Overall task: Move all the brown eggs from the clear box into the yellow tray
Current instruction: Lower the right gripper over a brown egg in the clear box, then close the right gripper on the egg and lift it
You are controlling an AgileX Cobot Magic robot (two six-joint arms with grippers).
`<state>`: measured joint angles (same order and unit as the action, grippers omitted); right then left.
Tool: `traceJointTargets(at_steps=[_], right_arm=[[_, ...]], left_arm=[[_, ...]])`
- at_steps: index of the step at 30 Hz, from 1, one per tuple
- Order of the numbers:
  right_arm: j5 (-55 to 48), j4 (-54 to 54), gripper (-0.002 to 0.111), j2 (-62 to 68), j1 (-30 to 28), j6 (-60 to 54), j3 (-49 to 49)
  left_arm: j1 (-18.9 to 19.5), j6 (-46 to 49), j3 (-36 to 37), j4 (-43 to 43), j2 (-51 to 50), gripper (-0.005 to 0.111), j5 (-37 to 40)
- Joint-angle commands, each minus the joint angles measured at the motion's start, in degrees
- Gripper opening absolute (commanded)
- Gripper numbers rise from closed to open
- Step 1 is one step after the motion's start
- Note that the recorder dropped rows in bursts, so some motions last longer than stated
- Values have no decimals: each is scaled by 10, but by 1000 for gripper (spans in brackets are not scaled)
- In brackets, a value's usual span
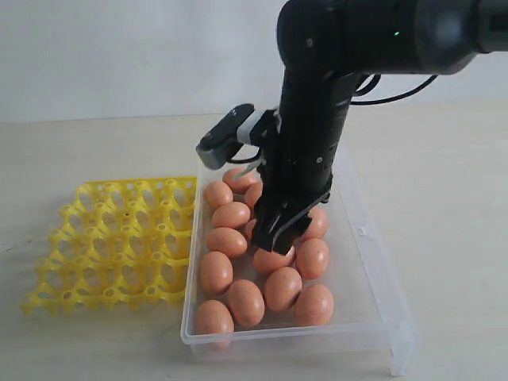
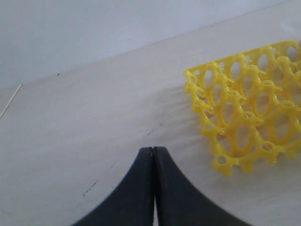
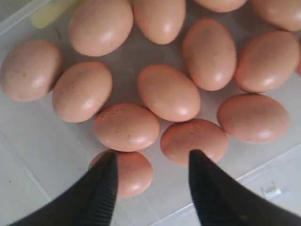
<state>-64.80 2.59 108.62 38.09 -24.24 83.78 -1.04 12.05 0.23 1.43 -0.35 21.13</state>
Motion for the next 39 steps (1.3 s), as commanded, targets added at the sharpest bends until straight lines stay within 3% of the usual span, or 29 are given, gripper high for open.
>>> traceJointTargets(at_steps=[1,13,31,34,39], right_arm=[[-8,-1,66,37,13,-66,11],[119,-46,62,74,18,-140,11],[123,-68,64,131,18,-160,11],[123,-64,74,142,18,-161,11],[139,-61,74,152,18,-162,11]], left_arm=[[-1,-3,-2,0,3,0,-3],[-1,-3,-2,0,3,0,-3],[-1,-3,-2,0,3,0,-3],[-1,-3,-2,0,3,0,-4],[-1,-3,-2,0,3,0,-4]])
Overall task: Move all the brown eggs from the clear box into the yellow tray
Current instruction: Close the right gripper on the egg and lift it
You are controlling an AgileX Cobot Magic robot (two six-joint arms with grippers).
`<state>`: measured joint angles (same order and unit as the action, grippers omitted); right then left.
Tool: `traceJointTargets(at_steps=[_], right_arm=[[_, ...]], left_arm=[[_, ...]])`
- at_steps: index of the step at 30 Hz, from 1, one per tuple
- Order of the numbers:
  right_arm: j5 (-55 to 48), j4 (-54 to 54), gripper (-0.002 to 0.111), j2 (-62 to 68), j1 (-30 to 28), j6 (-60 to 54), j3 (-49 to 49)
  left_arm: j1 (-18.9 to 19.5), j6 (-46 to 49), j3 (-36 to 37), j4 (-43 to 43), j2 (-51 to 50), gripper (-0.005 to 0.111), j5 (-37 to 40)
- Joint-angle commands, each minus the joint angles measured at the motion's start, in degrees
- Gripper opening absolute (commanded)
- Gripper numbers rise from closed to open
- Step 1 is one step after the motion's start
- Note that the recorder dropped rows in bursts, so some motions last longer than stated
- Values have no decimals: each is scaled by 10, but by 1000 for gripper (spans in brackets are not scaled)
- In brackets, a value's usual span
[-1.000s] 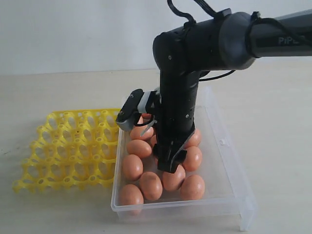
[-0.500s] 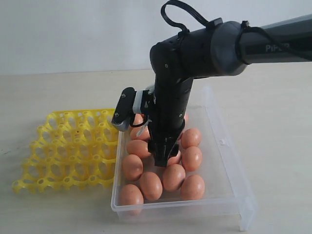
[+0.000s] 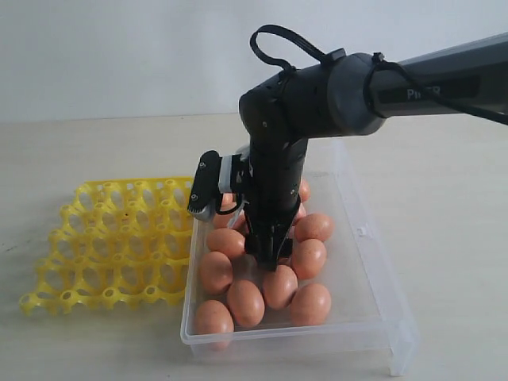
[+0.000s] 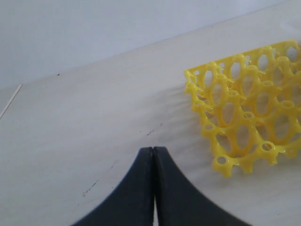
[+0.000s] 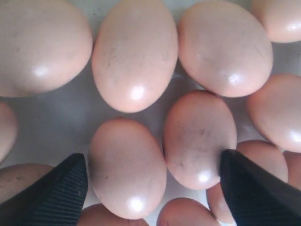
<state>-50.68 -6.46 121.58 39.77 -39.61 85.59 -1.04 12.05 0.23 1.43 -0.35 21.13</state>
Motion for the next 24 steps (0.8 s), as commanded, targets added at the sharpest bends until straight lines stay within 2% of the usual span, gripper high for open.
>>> traceJointTargets(at_steps=[1,14,17,18,20,24], right_arm=[[7,31,74,24,2,-9,-7],[9,30,82,32,2,-8,-7],[12,30,80,32,2,1,-7],[12,30,77,32,2,9,-7],[12,30,63,32,2,15,-7],[5,30,18,24,2,37,-7]], left_arm=[[-1,-3,-2,0,3,0,-4],[-1,-3,-2,0,3,0,-4],[-1,-3,-2,0,3,0,-4],[-1,-3,-2,0,3,0,-4],[-1,-3,-2,0,3,0,-4],[-1,-3,-2,0,3,0,-4]])
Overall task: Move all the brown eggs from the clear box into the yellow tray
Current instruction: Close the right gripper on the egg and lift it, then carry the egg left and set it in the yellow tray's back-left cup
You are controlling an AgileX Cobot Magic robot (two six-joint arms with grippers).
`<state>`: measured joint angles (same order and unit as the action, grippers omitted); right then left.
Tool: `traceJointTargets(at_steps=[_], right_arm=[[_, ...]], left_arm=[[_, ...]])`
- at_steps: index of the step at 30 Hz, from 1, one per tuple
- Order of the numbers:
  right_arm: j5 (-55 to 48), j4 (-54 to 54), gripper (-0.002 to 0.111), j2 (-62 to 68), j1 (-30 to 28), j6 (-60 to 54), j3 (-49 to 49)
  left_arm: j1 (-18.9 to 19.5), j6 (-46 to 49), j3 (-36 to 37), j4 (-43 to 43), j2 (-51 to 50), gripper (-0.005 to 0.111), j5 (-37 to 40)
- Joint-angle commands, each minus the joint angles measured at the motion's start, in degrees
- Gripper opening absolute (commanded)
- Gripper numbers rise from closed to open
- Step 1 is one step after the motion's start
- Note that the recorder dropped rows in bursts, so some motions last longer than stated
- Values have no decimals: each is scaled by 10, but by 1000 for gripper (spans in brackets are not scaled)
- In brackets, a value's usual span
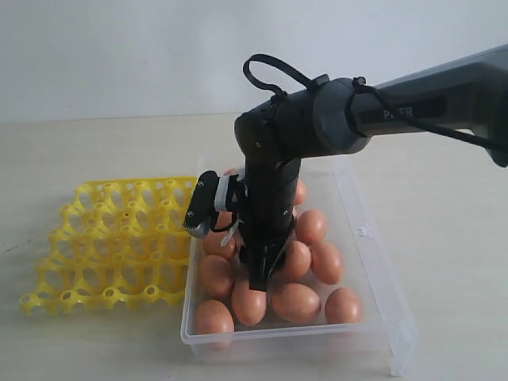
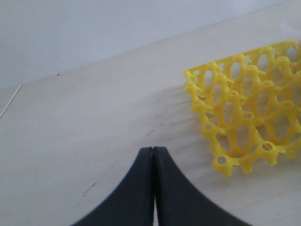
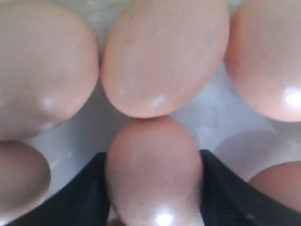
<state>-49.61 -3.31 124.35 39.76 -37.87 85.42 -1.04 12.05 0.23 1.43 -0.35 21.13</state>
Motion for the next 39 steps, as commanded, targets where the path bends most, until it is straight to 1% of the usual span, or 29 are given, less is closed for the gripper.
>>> traceJointTargets(at_steps=[1,2,12,14,16,19,21,24,26,27,28,29,30,31,32,33,34,36,37,38,39], right_arm=[[-7,-3,6,-10,2,19,-5],[-7,-7,0,-15,2,19,-5],[20,-23,0,-78,2,20,-5],[45,-23,0,-88,2,22,-5],[103,-10,0,-96,2,26,-5],[228,62,0,-100,2,28,-5],[328,132,0,-95,2,28,-5],[424,201,0,-74,10,15,1],[411,236,0,-49,15,-38,22],[381,311,0,-21,21,-101,52],[367,348,0,-7,25,-128,72],[359,358,0,14,31,-119,111],[360,341,0,24,34,-89,127],[365,318,0,41,39,-15,154],[380,307,0,45,39,41,162],[425,254,0,50,45,179,165],[441,218,0,50,46,234,165],[504,71,0,54,46,494,165],[534,1,0,56,46,585,165],[606,-123,0,60,46,731,154],[653,-196,0,64,46,821,147]], left_arm=[[-1,-3,-2,0,3,0,-4],[-1,-3,-2,0,3,0,-4],[-1,-3,-2,0,3,0,-4],[-1,-3,-2,0,3,0,-4],[-1,-3,-2,0,3,0,-4],[-1,-3,-2,0,3,0,-4],[-1,-3,-2,0,3,0,-4],[-1,-3,-2,0,3,0,-4],[-1,-3,-2,0,3,0,-4],[-1,-3,-2,0,3,0,-4],[-1,-3,-2,0,3,0,-4],[-1,-3,-2,0,3,0,-4],[-1,-3,-2,0,3,0,-4],[-1,-3,-2,0,3,0,-4],[-1,-3,-2,0,3,0,-4],[-1,-3,-2,0,3,0,-4],[-1,-3,-2,0,3,0,-4],[-1,-3,-2,0,3,0,-4],[-1,-3,-2,0,3,0,-4],[-1,-3,-2,0,3,0,-4],[-1,-3,-2,0,3,0,-4]])
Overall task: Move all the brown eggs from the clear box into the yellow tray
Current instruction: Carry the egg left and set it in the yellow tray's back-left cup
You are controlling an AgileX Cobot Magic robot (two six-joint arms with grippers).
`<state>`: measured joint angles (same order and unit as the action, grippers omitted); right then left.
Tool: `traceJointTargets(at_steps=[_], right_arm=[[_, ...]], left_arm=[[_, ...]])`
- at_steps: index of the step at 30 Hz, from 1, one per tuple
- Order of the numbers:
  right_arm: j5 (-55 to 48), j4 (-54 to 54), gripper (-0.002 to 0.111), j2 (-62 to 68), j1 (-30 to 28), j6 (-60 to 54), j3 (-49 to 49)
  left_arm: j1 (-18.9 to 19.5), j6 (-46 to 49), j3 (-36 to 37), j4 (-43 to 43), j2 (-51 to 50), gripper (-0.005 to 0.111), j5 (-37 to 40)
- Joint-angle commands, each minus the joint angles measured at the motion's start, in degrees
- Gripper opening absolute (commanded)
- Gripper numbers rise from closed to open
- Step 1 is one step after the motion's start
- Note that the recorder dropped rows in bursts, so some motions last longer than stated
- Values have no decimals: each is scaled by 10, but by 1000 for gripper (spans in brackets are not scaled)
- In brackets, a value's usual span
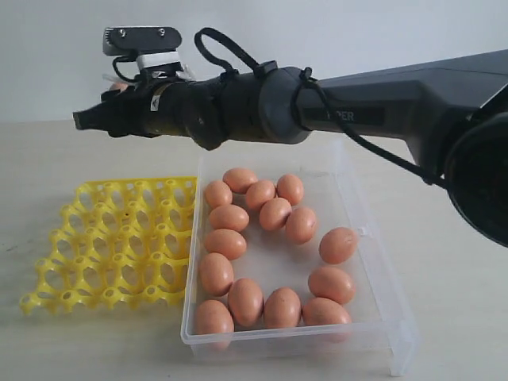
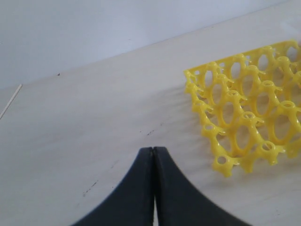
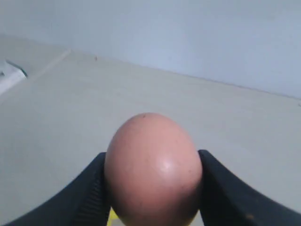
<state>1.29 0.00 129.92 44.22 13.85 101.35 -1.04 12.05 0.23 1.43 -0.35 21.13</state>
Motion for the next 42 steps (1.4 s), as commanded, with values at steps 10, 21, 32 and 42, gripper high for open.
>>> traceJointTargets(at_steps=[10,21,32,42], right_arm=[[276,-378,0,98,1,346,-16],[280,-403,0,150,1,318,28],[232,-433,4,201,1,376,117],[224,-457,23,201,1,383,118]], left_arm=[[-1,-3,-2,0,3,0,-4],[-1,-3,-2,0,3,0,-4],[-1,-3,-2,0,3,0,-4],[-1,-3,-2,0,3,0,-4]])
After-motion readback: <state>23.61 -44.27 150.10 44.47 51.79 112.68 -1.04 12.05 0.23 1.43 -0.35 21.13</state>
